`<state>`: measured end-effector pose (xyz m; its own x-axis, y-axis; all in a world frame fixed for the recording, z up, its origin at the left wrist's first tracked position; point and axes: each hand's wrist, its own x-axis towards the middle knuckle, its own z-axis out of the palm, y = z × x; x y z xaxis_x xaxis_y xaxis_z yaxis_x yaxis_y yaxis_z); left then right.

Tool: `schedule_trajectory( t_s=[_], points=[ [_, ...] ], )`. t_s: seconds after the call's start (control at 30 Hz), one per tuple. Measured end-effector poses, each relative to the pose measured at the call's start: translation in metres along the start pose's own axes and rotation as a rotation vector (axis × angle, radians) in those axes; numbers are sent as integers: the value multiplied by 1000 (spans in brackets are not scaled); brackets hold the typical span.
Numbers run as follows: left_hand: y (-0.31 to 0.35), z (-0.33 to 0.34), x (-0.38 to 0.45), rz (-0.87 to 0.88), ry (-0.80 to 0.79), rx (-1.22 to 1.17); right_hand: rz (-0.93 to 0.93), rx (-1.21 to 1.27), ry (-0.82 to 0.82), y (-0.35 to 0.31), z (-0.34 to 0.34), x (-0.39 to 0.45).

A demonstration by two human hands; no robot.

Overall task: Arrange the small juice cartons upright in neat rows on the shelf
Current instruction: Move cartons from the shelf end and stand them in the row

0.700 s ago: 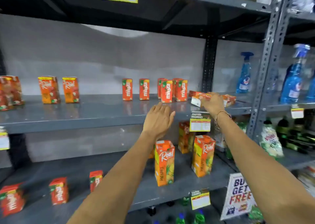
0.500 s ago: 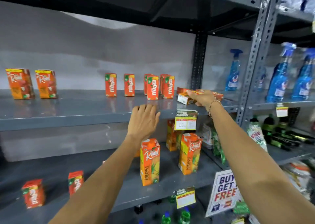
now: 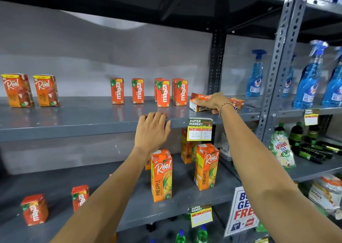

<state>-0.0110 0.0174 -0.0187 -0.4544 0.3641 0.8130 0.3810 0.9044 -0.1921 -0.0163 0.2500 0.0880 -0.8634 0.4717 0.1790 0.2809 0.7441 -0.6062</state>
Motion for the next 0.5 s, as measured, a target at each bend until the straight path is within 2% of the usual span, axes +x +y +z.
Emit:
schedule_trajectory(
  t_s=[0.13, 0.23, 0.3, 0.5],
  points=[
    [-1, -3, 0, 15, -27, 7, -55, 124, 109, -6, 10, -9],
    [-5, -8, 0, 53, -34, -20, -90, 486, 115, -10, 25, -16],
    [-15, -12, -4, 50, -22, -25, -79, 584, 128, -10, 33, -21],
    [-70, -28, -33, -19, -33, 27, -231, 730, -85, -33, 56, -49]
  ],
)
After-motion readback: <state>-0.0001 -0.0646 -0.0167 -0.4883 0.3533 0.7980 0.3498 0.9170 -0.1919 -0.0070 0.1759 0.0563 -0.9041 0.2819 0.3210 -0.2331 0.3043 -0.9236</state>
